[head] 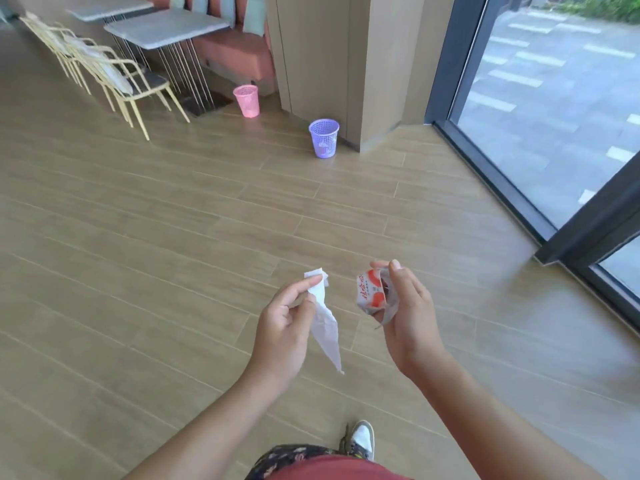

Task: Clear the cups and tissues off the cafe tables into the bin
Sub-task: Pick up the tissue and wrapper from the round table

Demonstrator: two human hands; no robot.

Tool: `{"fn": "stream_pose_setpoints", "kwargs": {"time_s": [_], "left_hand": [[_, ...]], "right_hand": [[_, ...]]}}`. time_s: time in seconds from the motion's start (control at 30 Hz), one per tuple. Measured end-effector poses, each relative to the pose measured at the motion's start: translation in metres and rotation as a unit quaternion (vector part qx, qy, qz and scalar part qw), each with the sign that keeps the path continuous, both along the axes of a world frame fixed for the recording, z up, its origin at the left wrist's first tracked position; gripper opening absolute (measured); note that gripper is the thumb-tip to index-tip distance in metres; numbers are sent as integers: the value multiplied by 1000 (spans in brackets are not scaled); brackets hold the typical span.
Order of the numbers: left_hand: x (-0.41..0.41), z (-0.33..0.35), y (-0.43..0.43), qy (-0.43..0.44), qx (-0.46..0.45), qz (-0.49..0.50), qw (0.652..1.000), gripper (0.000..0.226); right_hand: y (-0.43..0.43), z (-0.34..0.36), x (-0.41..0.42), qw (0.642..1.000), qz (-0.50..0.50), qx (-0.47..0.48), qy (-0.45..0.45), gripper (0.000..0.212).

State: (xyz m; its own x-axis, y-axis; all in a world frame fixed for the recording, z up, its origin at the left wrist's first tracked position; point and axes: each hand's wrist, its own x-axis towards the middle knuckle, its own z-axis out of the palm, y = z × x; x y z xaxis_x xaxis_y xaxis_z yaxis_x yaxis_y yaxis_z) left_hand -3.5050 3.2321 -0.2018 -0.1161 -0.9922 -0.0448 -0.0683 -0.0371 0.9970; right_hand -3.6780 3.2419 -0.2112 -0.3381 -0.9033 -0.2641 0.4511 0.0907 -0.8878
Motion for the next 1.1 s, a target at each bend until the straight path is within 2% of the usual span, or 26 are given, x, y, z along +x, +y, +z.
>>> {"fn": "stream_pose_setpoints", "kwargs": {"time_s": [0.17, 0.33, 0.7, 0.83, 1.1], "left_hand": [[-44, 0, -74, -1, 1, -11, 1000, 35], [-71, -10, -166, 5, 9, -11, 1000, 34], [-94, -28, -438, 20, 14, -31, 999, 36], [-97, -16, -533, 22, 4, -44, 999, 35], [-103, -18, -675, 25, 18, -15, 999, 34]], "right_hand": [[-71, -1, -40, 1000, 7, 7, 1, 38], [-158, -7, -72, 1000, -13, 27, -7, 28], [-426, -10, -84, 999, -23, 19, 18, 27], [-517, 4, -87, 998, -24, 18, 46, 35], [-663, -2, -102, 999, -31, 20, 37, 34]]}}
